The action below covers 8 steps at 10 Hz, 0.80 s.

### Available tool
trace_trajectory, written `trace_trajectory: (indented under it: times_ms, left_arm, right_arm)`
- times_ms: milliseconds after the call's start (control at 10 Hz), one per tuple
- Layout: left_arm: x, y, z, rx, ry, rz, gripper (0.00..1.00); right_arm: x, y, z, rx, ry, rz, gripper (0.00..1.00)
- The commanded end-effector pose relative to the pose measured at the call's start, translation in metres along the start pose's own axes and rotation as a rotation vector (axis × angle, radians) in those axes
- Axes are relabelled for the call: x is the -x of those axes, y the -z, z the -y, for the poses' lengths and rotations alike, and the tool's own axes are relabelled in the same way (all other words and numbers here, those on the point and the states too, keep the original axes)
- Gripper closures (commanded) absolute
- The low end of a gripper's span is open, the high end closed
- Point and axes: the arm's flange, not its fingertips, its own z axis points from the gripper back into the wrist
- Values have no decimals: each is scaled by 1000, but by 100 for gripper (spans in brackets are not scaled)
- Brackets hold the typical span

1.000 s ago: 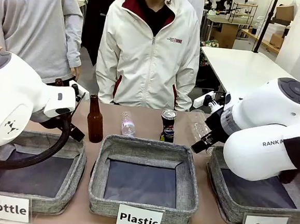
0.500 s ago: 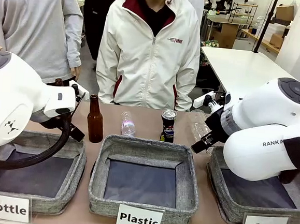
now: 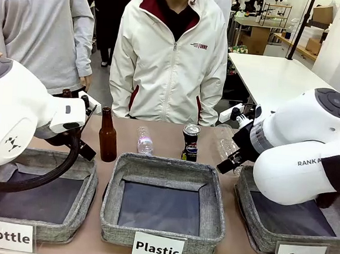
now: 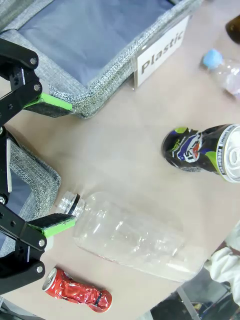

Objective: Sort the can waste into the basket.
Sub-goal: Pick up the can waste from the table and place it in the right Fabric basket.

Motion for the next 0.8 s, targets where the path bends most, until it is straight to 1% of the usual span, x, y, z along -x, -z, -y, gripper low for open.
trace_trajectory:
  times_ms: [0,500,600,700]
  left_arm:
    - [0,0,0,0,0,0,0]
    - [0,0,0,0,0,0,0]
    - [-2,-18,6,79,63,5,0]
    - [-6,-48,10,138,77,43,0]
  right_arm:
    - [0,0,0,0,1,0,0]
    - [0,0,0,0,0,0,0]
    - [-1,-10,1,23,-31,-34,0]
    - [-6,-32,6,-1,-30,-24,0]
